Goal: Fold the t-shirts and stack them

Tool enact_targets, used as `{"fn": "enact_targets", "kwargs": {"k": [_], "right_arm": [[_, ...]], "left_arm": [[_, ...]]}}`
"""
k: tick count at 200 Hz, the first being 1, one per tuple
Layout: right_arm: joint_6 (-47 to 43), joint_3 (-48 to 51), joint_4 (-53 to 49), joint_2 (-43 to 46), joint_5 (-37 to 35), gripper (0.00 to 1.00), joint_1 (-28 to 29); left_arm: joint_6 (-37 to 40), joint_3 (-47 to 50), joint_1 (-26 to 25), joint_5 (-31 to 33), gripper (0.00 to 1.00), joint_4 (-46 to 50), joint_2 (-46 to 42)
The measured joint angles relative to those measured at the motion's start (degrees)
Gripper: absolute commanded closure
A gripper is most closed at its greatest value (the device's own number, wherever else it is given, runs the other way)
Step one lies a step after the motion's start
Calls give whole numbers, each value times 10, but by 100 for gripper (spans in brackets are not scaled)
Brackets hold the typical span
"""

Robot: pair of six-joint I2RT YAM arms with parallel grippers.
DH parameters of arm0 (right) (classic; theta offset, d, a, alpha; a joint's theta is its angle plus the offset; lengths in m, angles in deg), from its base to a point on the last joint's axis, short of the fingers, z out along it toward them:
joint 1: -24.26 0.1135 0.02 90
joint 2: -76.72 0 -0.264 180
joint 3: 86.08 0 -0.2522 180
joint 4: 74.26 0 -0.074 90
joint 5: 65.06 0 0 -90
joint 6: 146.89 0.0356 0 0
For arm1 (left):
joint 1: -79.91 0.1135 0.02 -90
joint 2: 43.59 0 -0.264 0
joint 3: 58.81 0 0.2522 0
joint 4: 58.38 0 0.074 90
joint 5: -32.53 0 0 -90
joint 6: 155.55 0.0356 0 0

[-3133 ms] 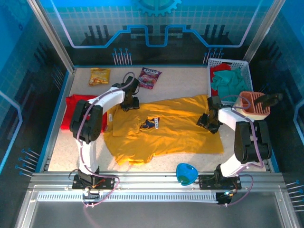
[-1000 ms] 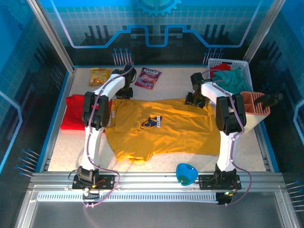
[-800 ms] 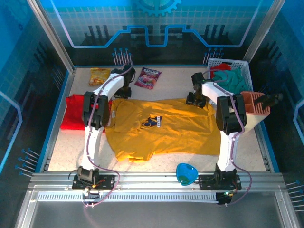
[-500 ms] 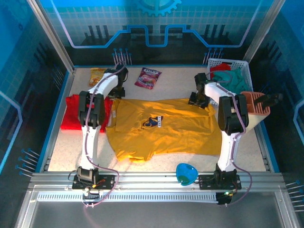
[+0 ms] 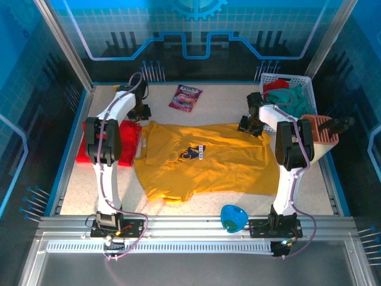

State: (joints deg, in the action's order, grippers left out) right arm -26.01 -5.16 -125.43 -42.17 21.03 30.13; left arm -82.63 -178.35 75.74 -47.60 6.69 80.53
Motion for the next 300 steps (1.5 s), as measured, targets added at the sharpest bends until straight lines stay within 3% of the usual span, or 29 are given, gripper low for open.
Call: {"fn": "enact_targets", "kwargs": {"k": [28, 79, 156, 207, 237, 270, 286, 300], "right_arm": [[0, 1, 2, 0, 3, 49, 0], [0, 2, 3, 0, 3, 49, 0], [0, 2, 3, 0, 3, 49, 0], [0, 2, 4, 1, 3, 49, -1], [0, 2, 4, 1, 3, 49, -1], [0, 2, 4, 0, 11, 49, -5], [0, 3, 4, 1, 16, 49, -8], [0, 3, 4, 1, 18, 49, -8]], "left_arm": [[-6, 1, -38, 0, 65, -14, -36], [-4, 1, -106, 35, 67, -13, -13], [7, 18, -83, 94, 77, -5, 26], [4, 52, -62, 87, 96, -15, 26], [2, 70, -46, 56, 98, -36, 25], [-9, 103, -15, 9, 95, -59, 4], [-10, 105, 3, -11, 88, -64, -7], [-12, 105, 19, -23, 73, -67, -14]]}}
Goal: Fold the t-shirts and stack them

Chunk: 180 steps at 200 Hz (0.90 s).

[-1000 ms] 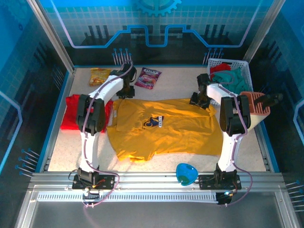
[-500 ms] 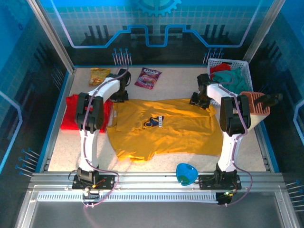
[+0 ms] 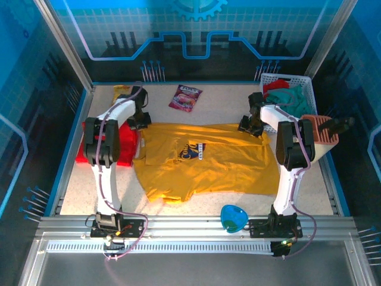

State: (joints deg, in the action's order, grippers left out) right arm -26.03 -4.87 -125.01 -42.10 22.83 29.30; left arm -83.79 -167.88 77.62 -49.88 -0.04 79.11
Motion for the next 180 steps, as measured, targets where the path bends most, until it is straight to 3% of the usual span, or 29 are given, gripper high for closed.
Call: {"fn": "enact_targets", "kwargs": {"k": [9, 42, 87, 129, 180], "right_arm": [[0, 0, 0, 0, 0, 49, 0], [0, 0, 0, 0, 2, 48, 0], [-12, 2, 2, 11, 19, 37, 0], [-20, 11, 0, 64, 12, 35, 9], [-24, 46, 0, 101, 4, 36, 24]], "left_arm": [[3, 0, 8, -2, 67, 1, -3], [-1, -1, 20, -14, 64, 1, -5], [-9, -1, 6, -26, 61, 1, -35], [-17, 10, -51, -26, 61, -5, -81], [-39, 16, -121, -40, 61, -12, -65]]}}
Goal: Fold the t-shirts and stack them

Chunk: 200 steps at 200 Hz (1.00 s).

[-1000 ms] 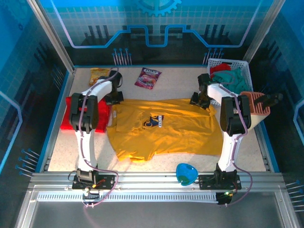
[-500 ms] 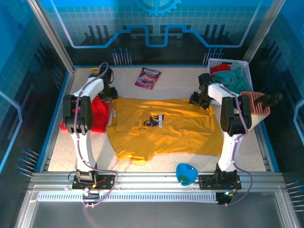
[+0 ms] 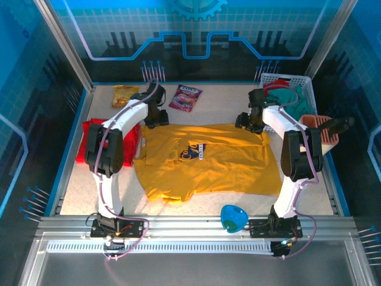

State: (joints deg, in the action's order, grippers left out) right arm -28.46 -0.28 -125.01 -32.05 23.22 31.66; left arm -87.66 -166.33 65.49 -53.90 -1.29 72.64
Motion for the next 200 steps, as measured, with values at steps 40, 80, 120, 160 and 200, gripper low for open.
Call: {"fn": "enact_targets", "kwargs": {"k": [40, 80, 120, 160, 200], "right_arm": [[2, 9, -1, -30, -4, 37, 6], [16, 4, -1, -64, -3, 38, 18], [29, -30, -5, -85, 7, 38, 26], [31, -80, -16, -115, 7, 39, 32], [30, -73, -11, -111, 7, 35, 32]], "left_arm": [[-5, -1, -7, -4, 62, 3, 69], [4, -23, 7, 2, 62, 18, 92], [26, -78, 43, 0, 62, 46, 125], [42, -156, 57, 2, 63, 80, 169], [45, -153, 55, -5, 59, 85, 165]]}}
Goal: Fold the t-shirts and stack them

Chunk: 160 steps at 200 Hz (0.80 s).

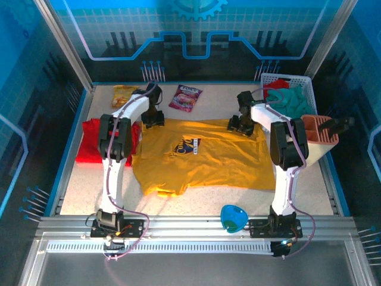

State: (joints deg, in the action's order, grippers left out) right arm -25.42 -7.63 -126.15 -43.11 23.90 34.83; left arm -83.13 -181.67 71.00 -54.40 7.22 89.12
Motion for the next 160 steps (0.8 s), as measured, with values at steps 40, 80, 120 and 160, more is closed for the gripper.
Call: {"fn": "enact_targets", "kwargs": {"k": [40, 80, 120, 160], "right_arm": [[-12, 67, 2, 88, 0, 17, 2], [-30, 138, 16, 210, 0, 9, 7], [-25, 258, 13, 314, -1, 9, 8], [17, 370, -26, 430, -35, 19, 6]], "left_arm": [[-1, 92, -20, -25, 54, -3, -109], [-17, 274, -62, -35, 52, -47, -329], [-99, 520, -76, -51, 55, -80, -514], [-211, 642, -115, -39, 56, -28, -713]]}}
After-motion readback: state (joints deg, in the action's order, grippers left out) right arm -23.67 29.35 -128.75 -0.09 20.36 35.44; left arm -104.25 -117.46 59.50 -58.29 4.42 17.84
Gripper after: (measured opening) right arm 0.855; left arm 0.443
